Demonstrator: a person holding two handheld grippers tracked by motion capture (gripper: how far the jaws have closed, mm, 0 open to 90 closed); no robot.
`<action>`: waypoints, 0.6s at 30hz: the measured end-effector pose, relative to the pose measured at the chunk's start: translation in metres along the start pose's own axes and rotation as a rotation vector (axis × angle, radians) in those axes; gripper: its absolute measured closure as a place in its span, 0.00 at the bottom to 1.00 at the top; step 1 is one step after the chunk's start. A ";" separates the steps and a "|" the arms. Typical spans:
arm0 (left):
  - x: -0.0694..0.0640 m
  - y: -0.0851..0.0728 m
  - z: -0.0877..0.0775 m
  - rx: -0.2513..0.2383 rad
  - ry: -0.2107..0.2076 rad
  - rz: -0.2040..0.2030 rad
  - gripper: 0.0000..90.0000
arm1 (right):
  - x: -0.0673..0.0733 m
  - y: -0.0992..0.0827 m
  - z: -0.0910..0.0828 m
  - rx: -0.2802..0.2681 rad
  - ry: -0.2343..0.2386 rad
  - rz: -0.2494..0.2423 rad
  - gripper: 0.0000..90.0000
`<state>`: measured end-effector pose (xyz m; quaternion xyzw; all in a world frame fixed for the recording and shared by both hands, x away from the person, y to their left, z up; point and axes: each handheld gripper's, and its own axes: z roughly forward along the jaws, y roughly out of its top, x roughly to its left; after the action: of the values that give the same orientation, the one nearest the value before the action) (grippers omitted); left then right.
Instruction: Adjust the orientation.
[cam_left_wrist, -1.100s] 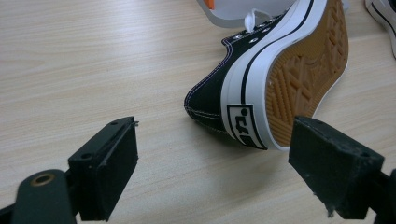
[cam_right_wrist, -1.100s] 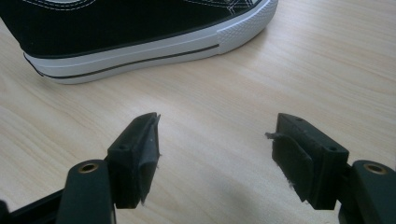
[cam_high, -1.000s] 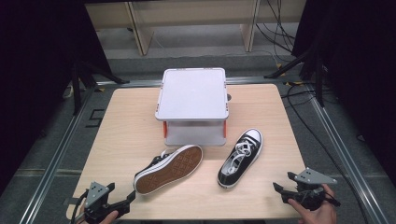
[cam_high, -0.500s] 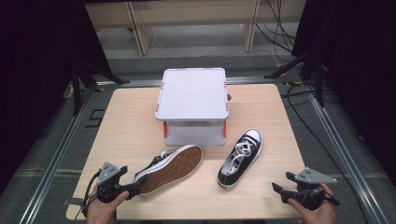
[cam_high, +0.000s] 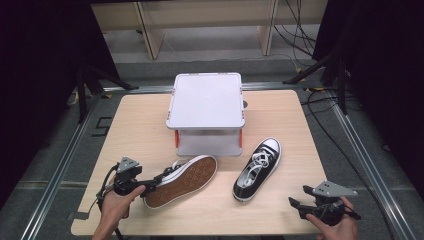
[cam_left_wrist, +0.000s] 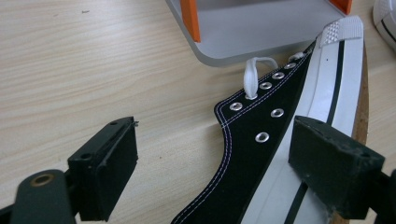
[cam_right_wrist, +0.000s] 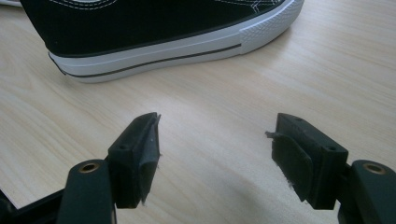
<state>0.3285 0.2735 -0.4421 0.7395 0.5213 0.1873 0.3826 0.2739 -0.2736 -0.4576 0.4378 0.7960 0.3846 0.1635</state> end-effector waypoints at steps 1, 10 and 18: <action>0.001 0.001 0.001 0.002 -0.002 -0.007 0.17 | -0.001 0.000 0.001 -0.003 -0.013 -0.026 0.36; 0.000 -0.002 0.000 0.038 -0.018 0.004 0.19 | 0.001 0.000 0.001 -0.002 0.012 -0.016 0.37; -0.016 -0.011 -0.012 -0.008 -0.022 0.043 0.21 | 0.000 0.001 0.000 -0.007 0.006 -0.038 0.37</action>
<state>0.3068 0.2650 -0.4407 0.7511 0.5002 0.1892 0.3871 0.2743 -0.2730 -0.4575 0.4209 0.8034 0.3855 0.1697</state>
